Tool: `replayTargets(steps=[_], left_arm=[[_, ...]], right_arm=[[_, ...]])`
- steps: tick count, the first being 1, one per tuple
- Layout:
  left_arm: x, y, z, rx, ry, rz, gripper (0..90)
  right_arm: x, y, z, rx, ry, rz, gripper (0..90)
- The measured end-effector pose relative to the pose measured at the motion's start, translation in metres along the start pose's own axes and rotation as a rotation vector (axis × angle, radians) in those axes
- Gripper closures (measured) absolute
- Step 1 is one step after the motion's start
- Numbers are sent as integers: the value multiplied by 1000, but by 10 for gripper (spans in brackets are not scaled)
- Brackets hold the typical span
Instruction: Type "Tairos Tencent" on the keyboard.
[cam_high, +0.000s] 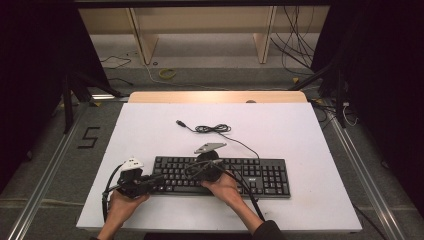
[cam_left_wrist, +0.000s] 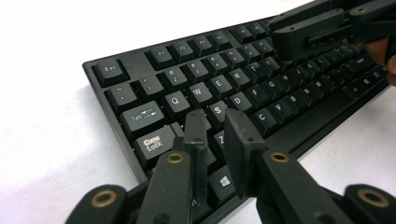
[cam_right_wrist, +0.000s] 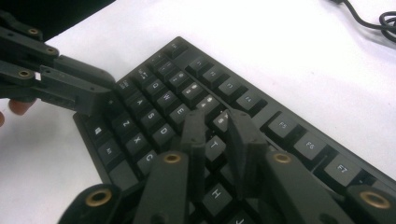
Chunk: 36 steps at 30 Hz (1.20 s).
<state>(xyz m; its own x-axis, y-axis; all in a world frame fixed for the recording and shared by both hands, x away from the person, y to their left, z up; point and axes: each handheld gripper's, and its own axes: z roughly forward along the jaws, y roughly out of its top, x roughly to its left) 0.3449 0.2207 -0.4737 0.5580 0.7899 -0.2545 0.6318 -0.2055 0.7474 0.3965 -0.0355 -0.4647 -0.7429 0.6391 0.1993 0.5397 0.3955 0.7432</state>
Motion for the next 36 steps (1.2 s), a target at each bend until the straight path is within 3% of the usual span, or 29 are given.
replayTargets(steps=[11, 24, 36], left_arm=[[-1, 3, -3, -46, -5, -23, 592], [-4, 9, 2, -57, -3, -27, 389], [-4, 19, 6, -60, 4, -21, 324]], right_arm=[[-1, -3, -12, -21, 29, 1, 693], [0, -10, -25, -32, 59, -3, 524], [-5, -23, -41, -50, 64, -1, 422]])
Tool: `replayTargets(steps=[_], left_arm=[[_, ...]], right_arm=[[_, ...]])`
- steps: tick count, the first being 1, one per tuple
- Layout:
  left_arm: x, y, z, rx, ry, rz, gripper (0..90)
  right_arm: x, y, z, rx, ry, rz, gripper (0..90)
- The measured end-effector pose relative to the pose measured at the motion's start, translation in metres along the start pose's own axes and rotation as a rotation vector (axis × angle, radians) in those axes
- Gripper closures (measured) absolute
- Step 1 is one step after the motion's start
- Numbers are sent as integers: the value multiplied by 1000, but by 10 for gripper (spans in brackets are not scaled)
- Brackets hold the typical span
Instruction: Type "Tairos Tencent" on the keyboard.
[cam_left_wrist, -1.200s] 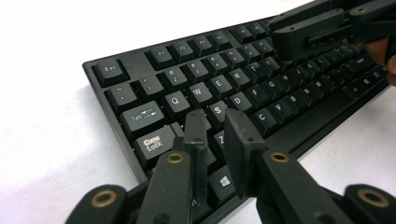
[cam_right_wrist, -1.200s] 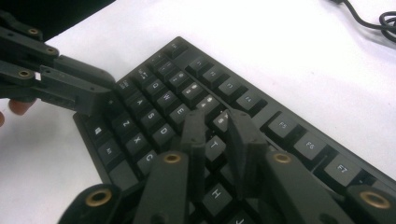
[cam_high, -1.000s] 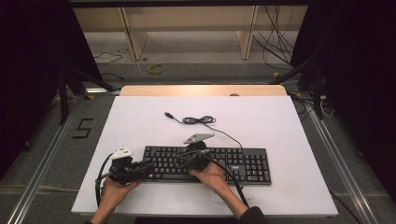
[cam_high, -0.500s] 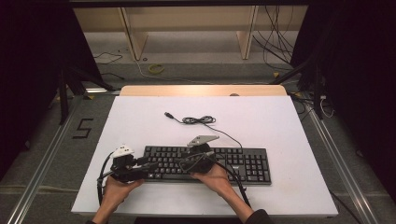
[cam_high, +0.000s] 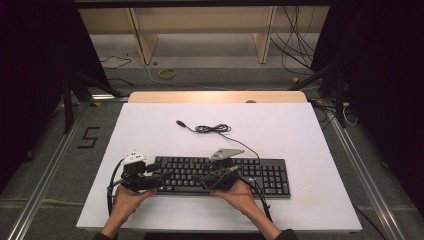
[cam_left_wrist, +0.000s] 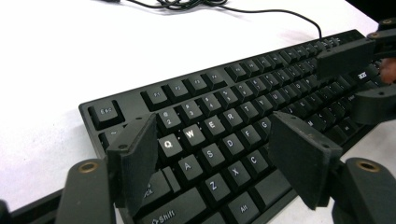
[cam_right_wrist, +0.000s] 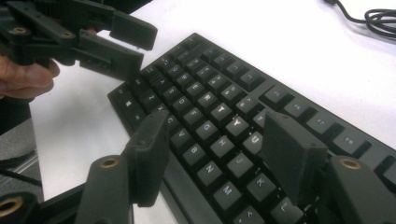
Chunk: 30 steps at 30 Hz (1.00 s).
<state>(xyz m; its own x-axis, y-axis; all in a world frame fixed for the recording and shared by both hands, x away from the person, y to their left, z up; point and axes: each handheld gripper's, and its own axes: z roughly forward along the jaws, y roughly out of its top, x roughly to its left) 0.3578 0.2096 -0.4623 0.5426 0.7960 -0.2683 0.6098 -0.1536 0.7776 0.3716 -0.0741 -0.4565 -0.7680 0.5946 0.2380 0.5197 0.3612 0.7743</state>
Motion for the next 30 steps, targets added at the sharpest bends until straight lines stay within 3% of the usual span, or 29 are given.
replayTargets(steps=[7, 14, 20, 30], left_arm=[[-1, 7, 4, -1, -5, 5, 371], [-1, 14, 7, 7, -5, 6, 479], [0, 19, 13, 39, -8, 25, 655], [-6, 20, 28, 101, -30, 66, 845]], right_arm=[[-1, -5, -8, -9, 5, -3, 406], [-1, -8, -11, -10, 5, -4, 387], [-1, -12, -15, -13, 3, -7, 375], [1, -15, -16, -10, 5, -15, 364]])
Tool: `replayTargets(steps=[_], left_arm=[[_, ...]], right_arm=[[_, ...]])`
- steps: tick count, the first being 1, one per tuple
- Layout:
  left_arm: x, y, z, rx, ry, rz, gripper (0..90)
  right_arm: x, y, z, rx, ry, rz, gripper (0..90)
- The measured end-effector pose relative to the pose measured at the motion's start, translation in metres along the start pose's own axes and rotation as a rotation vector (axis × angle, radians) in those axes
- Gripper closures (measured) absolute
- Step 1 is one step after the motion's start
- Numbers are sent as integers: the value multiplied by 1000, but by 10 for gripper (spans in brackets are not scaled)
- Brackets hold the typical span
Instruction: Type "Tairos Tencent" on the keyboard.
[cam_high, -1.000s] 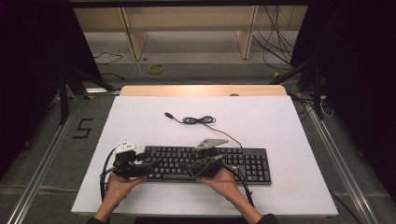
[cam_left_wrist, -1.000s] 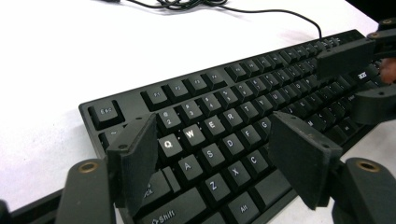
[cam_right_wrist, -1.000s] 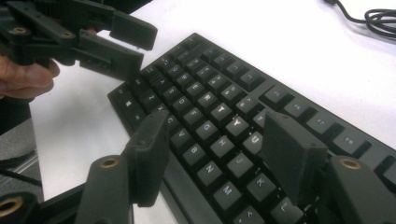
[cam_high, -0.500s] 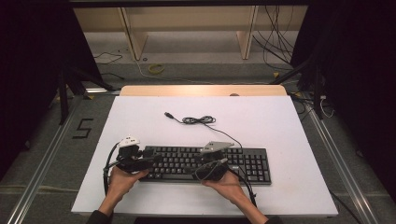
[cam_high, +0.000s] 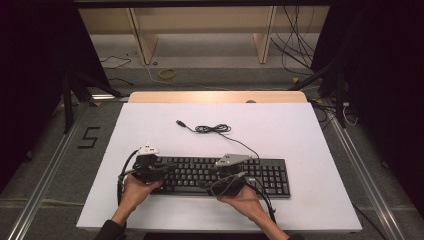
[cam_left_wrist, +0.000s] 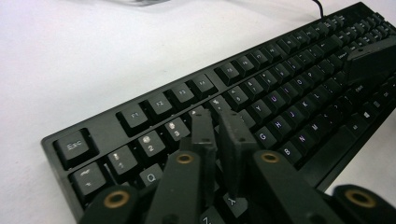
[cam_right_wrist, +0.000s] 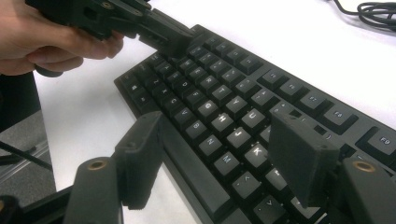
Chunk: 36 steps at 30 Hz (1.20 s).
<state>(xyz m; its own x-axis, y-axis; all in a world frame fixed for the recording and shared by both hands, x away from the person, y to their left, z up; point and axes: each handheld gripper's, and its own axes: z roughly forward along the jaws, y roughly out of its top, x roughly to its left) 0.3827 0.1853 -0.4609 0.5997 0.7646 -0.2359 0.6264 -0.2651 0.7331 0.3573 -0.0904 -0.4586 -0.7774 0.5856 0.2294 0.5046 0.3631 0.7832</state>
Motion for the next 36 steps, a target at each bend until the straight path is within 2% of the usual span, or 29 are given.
replayTargets(steps=[3, 22, 24, 29, 35, 36], left_arm=[[-1, 0, 2, 11, 2, 12, 888], [0, -1, 20, 68, 16, 17, 891], [-1, -2, 22, 82, 28, 18, 891], [-2, -3, 23, 77, 30, 26, 893], [-3, -3, 21, 59, 27, 7, 888], [-2, -2, 19, 52, 21, 9, 866]], right_arm=[[0, -1, 0, 0, 0, 0, 360], [2, -3, -2, -1, 1, -2, 352], [2, -4, -1, -2, 0, -5, 352], [2, -4, -1, 0, -1, -3, 353], [2, -4, 0, -6, -4, -7, 371], [2, -3, 0, -5, -2, -7, 381]])
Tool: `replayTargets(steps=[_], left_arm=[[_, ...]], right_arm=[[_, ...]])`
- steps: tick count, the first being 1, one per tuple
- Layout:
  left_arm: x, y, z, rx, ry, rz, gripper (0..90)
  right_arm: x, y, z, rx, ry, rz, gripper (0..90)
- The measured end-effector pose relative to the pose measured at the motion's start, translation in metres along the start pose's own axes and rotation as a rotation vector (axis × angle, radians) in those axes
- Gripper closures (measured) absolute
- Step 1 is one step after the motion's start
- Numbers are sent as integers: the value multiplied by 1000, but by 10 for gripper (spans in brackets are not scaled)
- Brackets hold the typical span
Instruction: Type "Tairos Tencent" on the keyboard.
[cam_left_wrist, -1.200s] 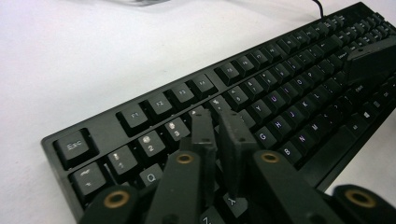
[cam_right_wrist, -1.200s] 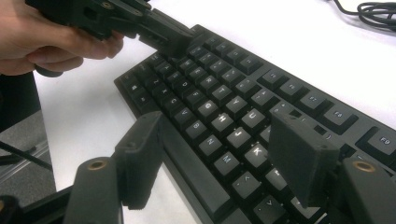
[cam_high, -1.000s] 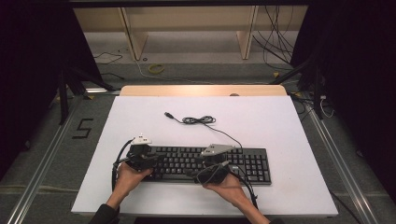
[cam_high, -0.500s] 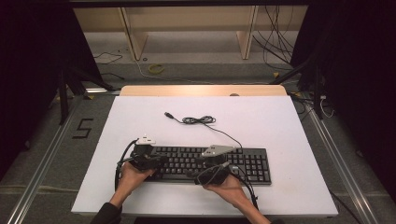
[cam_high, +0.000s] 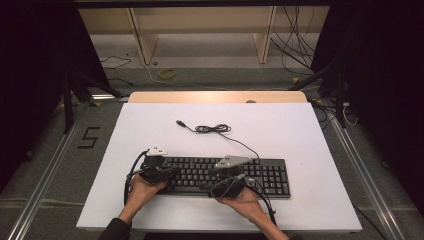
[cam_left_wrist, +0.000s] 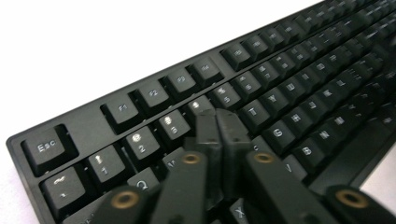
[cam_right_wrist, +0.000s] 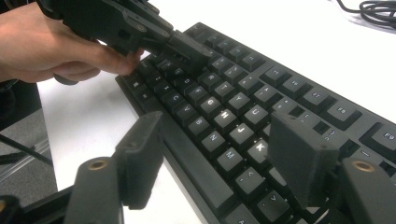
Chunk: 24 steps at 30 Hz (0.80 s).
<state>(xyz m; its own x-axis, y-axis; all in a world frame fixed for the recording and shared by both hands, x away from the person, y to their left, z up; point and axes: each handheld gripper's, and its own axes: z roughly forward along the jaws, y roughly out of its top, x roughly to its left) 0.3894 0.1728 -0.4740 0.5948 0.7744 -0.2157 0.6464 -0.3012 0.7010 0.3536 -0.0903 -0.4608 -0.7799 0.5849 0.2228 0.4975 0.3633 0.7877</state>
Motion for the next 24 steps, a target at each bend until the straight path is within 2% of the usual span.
replayTargets(steps=[4, 7, 14, 19, 24], left_arm=[[-2, 2, -7, -34, -1, -7, 829], [-2, 2, -12, -52, -18, -12, 790], [-3, -2, -18, -62, -41, -22, 692], [-3, -7, -26, -97, -81, -35, 605], [-3, -9, -30, -119, -90, -42, 525]], right_arm=[[0, 0, 0, 2, -6, -3, 437], [0, 1, 1, 4, -10, -1, 482], [0, 1, 3, 3, -12, -5, 580], [2, 3, 6, 10, -2, -15, 660], [3, 3, 8, 11, 3, -24, 710]])
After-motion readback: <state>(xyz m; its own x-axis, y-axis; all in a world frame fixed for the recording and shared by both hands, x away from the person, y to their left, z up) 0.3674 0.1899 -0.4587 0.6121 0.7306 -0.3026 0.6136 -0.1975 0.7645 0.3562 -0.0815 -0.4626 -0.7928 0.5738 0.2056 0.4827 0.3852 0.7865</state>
